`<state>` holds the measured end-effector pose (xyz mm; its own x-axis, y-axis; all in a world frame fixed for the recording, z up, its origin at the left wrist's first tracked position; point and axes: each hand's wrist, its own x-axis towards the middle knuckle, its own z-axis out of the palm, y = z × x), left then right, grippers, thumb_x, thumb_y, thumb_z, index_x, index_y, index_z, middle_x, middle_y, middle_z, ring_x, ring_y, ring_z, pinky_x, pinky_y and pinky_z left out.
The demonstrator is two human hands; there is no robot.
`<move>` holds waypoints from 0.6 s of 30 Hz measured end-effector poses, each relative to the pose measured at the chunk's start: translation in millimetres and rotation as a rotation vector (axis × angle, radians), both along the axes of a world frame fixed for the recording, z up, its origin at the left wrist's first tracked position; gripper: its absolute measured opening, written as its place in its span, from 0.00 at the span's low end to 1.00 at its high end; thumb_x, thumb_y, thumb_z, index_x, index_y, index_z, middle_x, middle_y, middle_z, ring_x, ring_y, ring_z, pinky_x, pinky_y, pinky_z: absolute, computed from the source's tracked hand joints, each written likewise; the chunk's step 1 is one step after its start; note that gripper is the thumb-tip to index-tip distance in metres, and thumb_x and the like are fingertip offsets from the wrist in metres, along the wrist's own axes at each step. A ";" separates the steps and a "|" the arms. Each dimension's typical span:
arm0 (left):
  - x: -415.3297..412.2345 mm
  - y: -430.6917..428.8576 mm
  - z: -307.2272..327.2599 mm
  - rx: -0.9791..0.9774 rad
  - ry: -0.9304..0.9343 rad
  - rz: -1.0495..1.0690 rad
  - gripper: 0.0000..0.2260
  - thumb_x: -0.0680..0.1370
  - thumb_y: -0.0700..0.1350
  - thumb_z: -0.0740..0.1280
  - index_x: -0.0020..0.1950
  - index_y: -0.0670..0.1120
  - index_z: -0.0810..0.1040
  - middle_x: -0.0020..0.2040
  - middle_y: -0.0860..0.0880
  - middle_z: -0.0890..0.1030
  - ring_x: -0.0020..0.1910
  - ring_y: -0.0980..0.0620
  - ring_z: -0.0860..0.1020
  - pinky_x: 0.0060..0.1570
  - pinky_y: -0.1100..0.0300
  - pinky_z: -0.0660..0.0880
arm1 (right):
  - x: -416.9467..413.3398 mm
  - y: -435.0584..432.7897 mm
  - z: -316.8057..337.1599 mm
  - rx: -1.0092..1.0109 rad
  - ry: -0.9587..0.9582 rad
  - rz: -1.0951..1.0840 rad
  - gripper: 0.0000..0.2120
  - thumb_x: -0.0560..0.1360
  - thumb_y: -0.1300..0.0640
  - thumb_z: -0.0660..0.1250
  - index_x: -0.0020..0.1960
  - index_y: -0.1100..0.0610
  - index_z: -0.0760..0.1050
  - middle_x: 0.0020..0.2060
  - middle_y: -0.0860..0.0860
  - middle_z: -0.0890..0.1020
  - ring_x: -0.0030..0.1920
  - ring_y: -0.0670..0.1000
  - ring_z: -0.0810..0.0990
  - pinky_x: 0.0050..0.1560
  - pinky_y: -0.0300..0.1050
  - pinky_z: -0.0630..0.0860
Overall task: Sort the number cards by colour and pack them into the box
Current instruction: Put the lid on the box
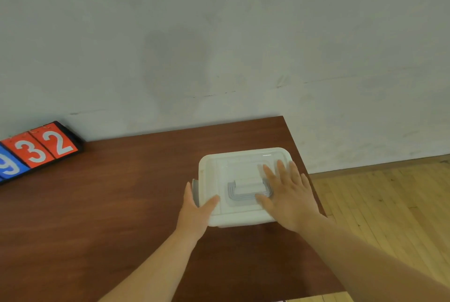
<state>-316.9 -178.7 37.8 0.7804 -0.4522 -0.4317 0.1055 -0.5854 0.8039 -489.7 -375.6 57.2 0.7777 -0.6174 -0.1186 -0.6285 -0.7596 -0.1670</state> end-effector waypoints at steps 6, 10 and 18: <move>-6.5 0.2 3.4 0.059 -0.129 0.084 0.45 0.72 0.62 0.73 0.82 0.55 0.52 0.76 0.53 0.68 0.71 0.48 0.71 0.67 0.49 0.72 | 5.9 -3.4 -4.3 -0.019 0.165 0.034 0.41 0.71 0.23 0.37 0.78 0.40 0.31 0.80 0.54 0.37 0.78 0.62 0.31 0.77 0.66 0.50; -16.7 1.6 6.7 0.113 -0.279 0.034 0.35 0.76 0.63 0.67 0.81 0.60 0.57 0.73 0.57 0.73 0.69 0.51 0.74 0.66 0.48 0.75 | 5.7 -1.7 -4.1 -0.022 0.170 0.029 0.41 0.72 0.23 0.38 0.78 0.40 0.33 0.80 0.54 0.37 0.78 0.62 0.31 0.77 0.65 0.49; -20.4 -1.9 10.1 0.159 -0.410 0.000 0.24 0.82 0.57 0.60 0.79 0.61 0.63 0.66 0.58 0.76 0.58 0.57 0.76 0.59 0.55 0.77 | 3.5 0.7 -4.0 -0.034 0.173 0.031 0.40 0.72 0.24 0.36 0.78 0.40 0.32 0.80 0.55 0.35 0.78 0.62 0.30 0.78 0.65 0.49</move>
<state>-337.2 -180.6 47.9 0.9017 -0.4054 -0.1503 -0.2039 -0.7052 0.6791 -486.2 -374.9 53.2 0.7661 -0.5994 -0.2320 -0.6219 -0.7825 -0.0320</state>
